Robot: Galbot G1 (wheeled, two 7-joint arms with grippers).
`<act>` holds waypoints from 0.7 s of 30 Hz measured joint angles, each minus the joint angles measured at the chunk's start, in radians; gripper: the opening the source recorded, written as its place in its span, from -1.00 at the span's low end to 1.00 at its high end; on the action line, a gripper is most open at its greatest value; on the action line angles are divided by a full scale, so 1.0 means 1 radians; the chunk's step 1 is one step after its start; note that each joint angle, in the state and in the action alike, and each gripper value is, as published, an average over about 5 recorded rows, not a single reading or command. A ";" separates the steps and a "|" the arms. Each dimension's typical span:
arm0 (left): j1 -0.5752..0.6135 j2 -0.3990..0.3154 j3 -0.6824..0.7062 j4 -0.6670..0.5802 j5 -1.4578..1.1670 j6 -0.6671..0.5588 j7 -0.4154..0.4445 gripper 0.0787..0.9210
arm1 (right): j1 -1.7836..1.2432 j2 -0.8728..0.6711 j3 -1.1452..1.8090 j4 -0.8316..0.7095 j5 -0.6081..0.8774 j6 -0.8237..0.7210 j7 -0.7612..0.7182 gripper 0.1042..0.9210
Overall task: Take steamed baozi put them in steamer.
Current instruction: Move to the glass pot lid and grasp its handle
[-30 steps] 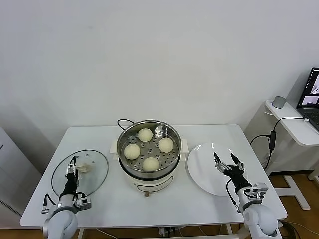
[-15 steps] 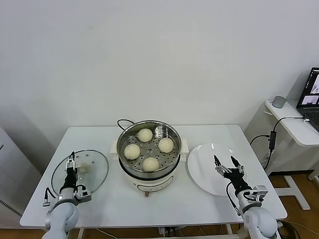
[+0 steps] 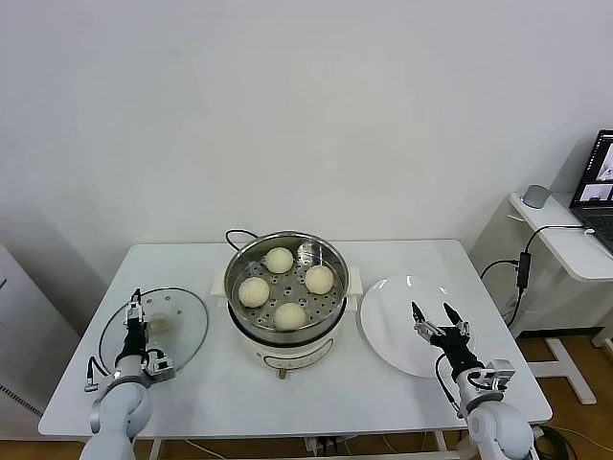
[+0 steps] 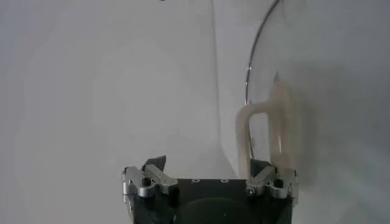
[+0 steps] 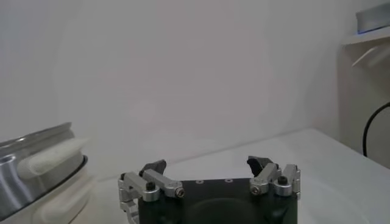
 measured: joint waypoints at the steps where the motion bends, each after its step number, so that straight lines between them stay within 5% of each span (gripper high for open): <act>1: 0.000 0.000 0.000 0.004 -0.002 -0.001 -0.001 0.46 | 0.000 0.000 0.000 0.000 0.000 0.000 0.000 0.76; 21: -0.037 0.002 0.001 0.046 -0.028 -0.018 -0.013 -0.84 | -0.007 0.000 0.000 -0.002 -0.002 0.011 -0.003 0.76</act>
